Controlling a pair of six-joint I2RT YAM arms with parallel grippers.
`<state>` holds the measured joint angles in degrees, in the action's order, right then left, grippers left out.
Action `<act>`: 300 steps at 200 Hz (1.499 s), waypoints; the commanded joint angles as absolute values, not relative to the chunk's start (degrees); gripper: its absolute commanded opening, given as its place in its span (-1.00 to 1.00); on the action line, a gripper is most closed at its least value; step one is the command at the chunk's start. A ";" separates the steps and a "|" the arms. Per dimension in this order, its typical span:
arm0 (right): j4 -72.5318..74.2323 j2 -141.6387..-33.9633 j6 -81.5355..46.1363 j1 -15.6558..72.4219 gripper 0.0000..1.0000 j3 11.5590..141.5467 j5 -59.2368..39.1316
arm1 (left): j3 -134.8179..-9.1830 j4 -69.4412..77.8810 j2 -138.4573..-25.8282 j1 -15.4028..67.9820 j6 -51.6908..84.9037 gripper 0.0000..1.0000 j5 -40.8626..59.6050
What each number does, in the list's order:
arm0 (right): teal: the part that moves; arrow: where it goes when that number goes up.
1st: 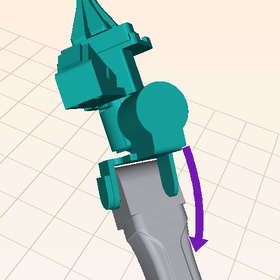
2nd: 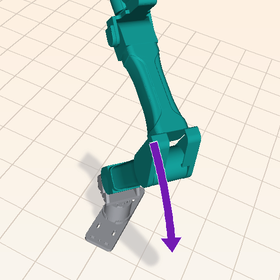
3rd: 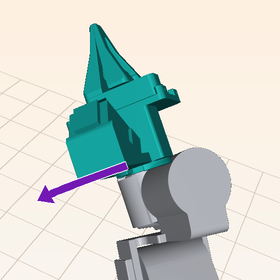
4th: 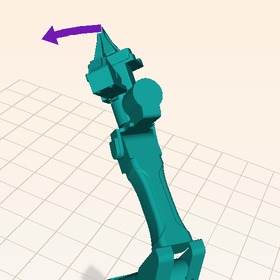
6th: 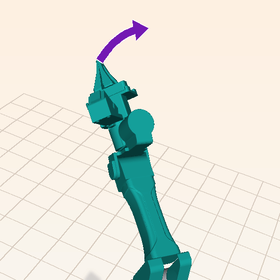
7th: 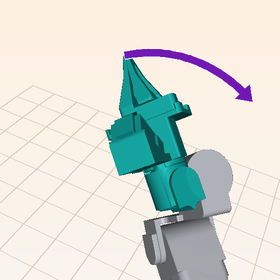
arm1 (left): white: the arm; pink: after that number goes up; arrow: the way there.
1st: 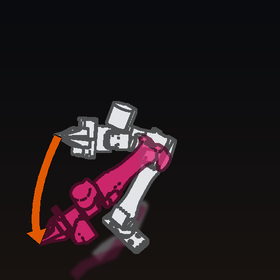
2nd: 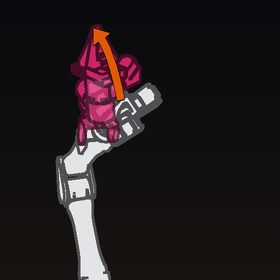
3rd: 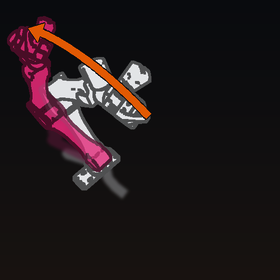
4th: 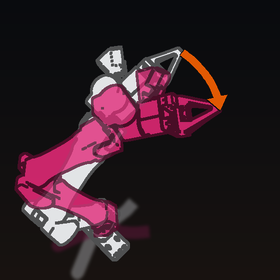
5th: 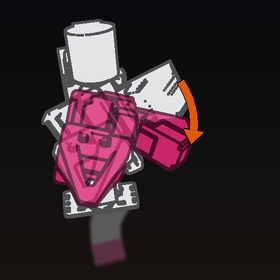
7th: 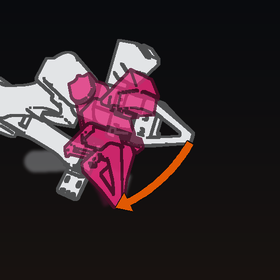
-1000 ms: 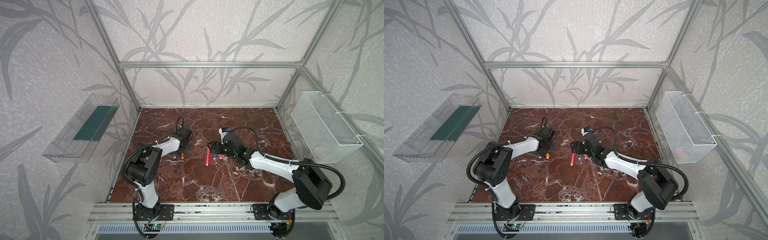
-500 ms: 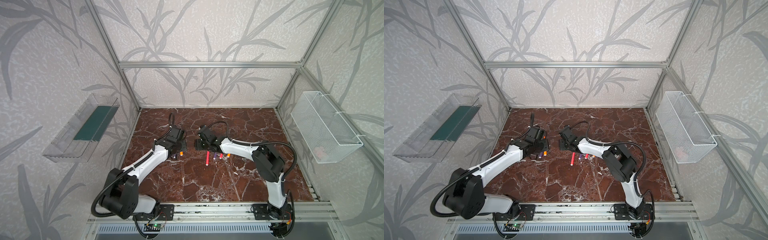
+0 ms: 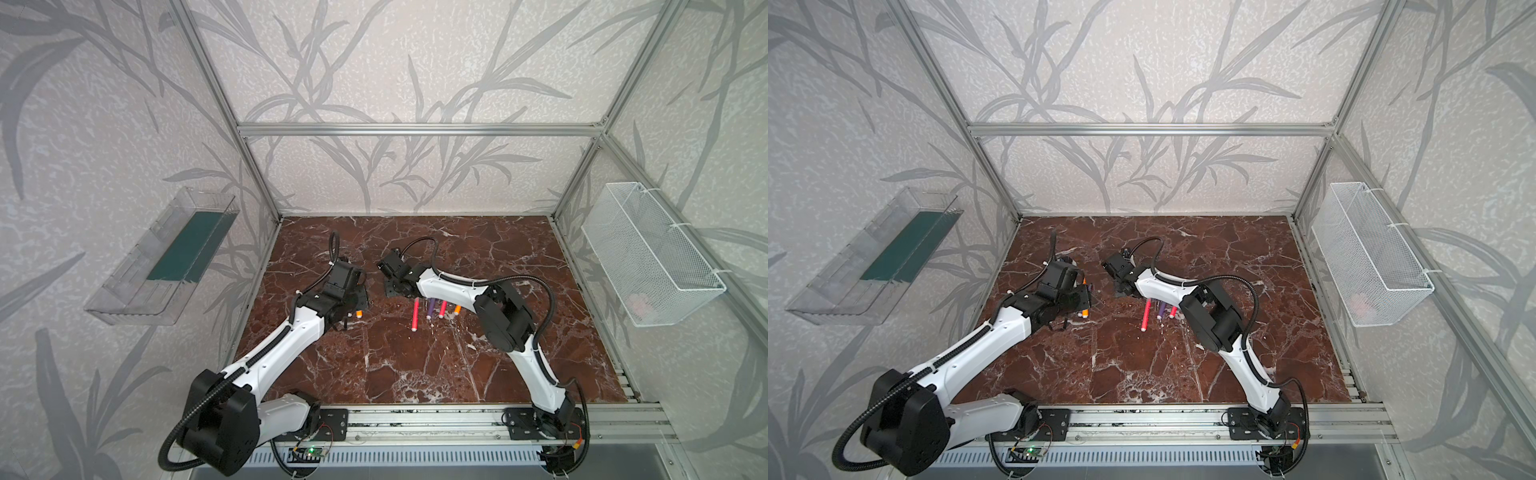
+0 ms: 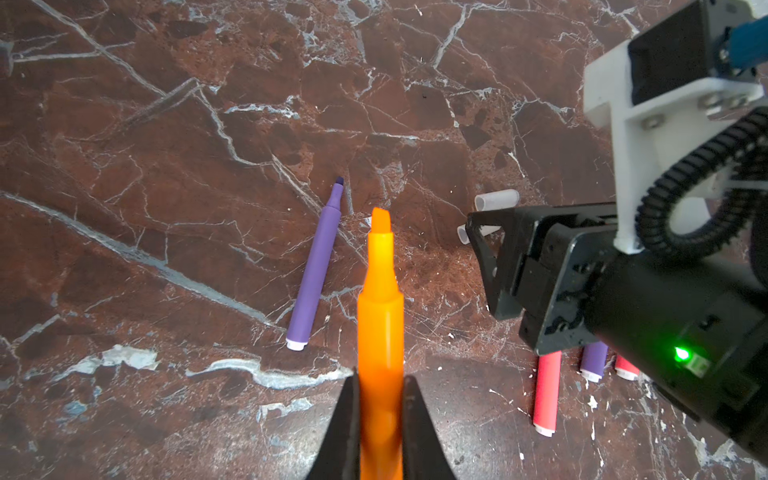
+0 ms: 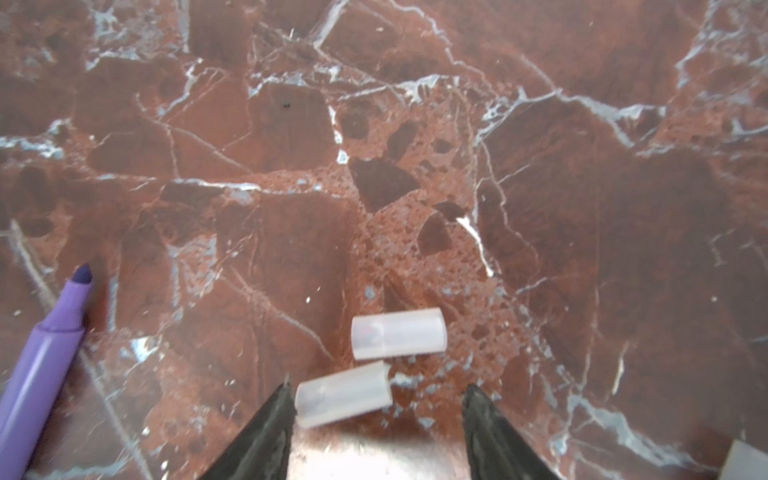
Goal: Insert the pens into the pen caps
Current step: 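Lift the orange marker with the left gripper while the right moves over the caps, then lower the right gripper and grasp a white cap upright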
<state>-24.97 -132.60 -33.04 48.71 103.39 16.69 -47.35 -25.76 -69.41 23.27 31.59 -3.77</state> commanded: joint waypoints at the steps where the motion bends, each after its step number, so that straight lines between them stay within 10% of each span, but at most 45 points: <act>1: -28.14 -134.68 -32.34 48.69 0.27 106.24 19.13 | -46.75 -26.76 -68.16 23.42 31.47 -1.00 -3.94; 80: -26.92 -130.88 -33.08 48.69 -0.11 100.85 19.85 | -46.56 -26.04 -68.33 23.54 31.48 -1.00 -3.17; 300: -26.47 -132.60 -35.09 47.59 -0.25 103.22 13.80 | -46.27 -25.40 -68.90 23.56 31.31 -1.00 -2.47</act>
